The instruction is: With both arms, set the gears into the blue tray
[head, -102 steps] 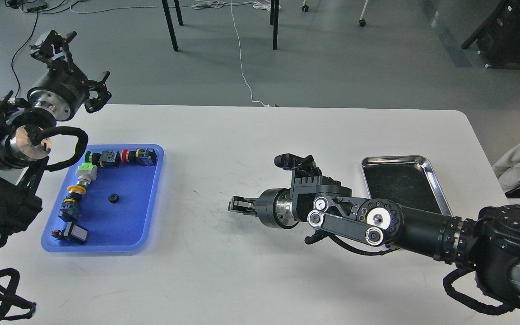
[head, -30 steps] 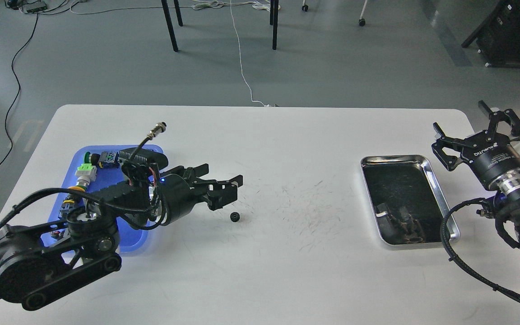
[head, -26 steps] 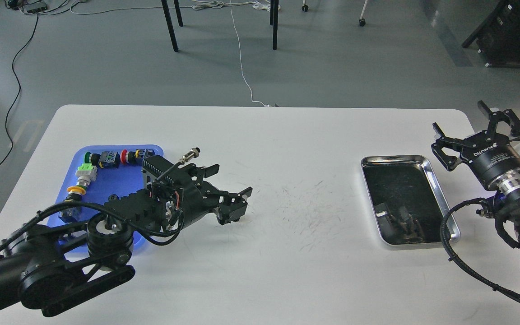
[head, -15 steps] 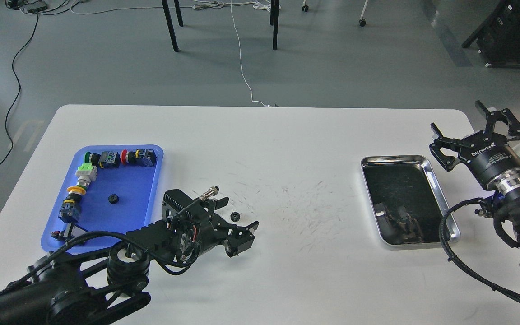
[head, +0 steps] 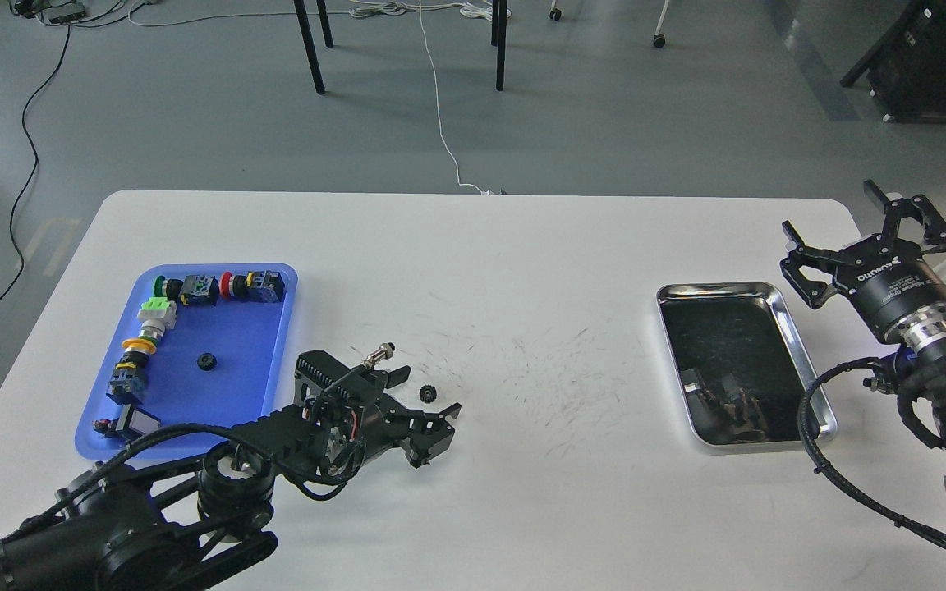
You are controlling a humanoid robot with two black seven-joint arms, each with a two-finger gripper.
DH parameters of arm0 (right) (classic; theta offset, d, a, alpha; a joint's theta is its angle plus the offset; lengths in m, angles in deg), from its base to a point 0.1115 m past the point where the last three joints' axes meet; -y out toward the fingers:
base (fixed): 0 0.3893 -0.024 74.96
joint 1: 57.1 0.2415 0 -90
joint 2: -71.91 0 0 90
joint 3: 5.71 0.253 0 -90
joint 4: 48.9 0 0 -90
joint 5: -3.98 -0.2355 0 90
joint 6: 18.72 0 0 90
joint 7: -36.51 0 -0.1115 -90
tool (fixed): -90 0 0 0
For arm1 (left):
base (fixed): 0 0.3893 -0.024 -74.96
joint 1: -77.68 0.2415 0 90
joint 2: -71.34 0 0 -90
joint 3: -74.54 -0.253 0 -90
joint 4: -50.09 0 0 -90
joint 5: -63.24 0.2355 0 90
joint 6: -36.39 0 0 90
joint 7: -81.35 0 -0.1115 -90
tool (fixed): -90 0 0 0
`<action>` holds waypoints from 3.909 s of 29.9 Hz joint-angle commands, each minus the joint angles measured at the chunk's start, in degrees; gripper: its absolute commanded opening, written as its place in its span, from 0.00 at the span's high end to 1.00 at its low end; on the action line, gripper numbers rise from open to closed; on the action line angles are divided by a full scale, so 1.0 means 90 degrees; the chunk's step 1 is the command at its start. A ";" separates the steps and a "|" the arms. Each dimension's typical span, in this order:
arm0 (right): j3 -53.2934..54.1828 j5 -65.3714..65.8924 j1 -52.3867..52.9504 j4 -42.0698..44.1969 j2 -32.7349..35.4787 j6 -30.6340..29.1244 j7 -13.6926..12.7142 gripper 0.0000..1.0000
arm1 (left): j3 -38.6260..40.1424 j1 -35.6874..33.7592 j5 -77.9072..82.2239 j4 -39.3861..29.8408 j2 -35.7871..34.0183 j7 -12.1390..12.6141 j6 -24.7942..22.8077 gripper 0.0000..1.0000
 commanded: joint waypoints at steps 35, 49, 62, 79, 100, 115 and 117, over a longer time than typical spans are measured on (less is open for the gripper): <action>-0.0045 0.0004 0.0048 -0.0067 0.0117 0.0038 -0.0009 0.04 | 0.1012 0.0966 -0.1585 -0.1385 -0.3744 0.0160 0.1649 0.98; -0.0036 0.0004 0.0048 -0.0047 0.0214 0.0038 -0.0009 0.04 | 0.1021 0.1855 -0.1605 -0.0682 -0.3198 0.0150 0.1728 0.97; -0.0036 0.0004 0.0048 -0.0057 0.0283 0.0038 -0.0009 0.04 | 0.1061 0.1934 -0.1605 -0.0408 -0.3031 0.0150 0.1689 0.76; -0.0045 0.0004 0.0058 -0.0076 0.0283 0.0048 -0.0009 0.04 | 0.1812 0.1701 -0.2248 -0.0642 -0.3362 0.0150 0.1679 0.04; -0.0074 0.0004 0.0702 -0.0389 0.0205 0.0468 0.0001 0.02 | 0.2845 -0.1865 -0.8878 0.0294 -0.1637 0.0160 0.1718 0.02; -0.0299 0.0004 0.0654 -0.0477 0.0048 0.0605 0.0010 0.02 | 0.4889 -0.1630 -1.0625 0.3028 0.0621 -0.0787 0.0918 0.02; -0.0328 0.0004 0.0654 -0.0428 -0.0010 0.0615 0.0010 0.02 | 0.4859 -0.1630 -1.1085 0.3350 0.0611 -0.0885 0.0781 0.02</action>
